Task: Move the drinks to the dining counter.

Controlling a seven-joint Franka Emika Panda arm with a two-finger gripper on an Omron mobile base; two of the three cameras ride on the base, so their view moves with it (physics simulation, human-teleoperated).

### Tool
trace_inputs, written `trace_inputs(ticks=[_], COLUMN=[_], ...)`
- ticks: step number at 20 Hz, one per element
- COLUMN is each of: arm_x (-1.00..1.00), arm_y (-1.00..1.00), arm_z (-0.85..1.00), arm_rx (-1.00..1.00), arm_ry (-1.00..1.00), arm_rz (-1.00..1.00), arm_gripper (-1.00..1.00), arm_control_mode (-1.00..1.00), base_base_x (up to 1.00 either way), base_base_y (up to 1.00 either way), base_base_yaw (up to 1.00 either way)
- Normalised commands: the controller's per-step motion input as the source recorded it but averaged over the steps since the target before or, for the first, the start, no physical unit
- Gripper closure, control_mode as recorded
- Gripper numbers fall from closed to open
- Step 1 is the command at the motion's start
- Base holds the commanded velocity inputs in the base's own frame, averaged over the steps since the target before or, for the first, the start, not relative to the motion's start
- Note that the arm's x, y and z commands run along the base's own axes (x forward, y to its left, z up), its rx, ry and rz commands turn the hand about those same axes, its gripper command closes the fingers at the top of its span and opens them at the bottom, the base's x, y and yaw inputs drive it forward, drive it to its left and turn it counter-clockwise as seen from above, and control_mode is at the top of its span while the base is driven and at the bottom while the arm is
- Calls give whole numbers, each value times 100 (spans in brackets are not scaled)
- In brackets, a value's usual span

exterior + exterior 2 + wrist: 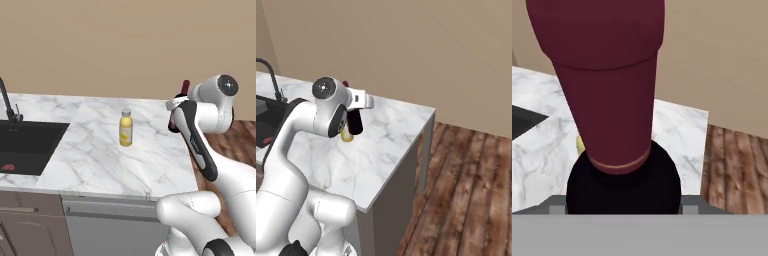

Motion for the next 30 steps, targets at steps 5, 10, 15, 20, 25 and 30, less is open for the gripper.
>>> trace_inputs(ticks=[5,10,15,20,25,30], arm_x=[0,0,6,16,24,28], arm_y=[0,0,0,0,0,0], arm_z=[-39,-34,-43,-38,-26,-22], arm_rx=[0,0,1,0,0,0], arm_ry=[11,-3,-7,-1,3,6], arm_rz=[0,0,0,0,0,0], arm_gripper=[100,100,100,100,100,100], arm_control_mode=[-100,-100,-100,-100,-100,-100], base_base_x=[0,0,0,0,0,0], base_base_y=[0,0,0,0,0,0], base_base_yaw=[0,0,0,0,0,0])
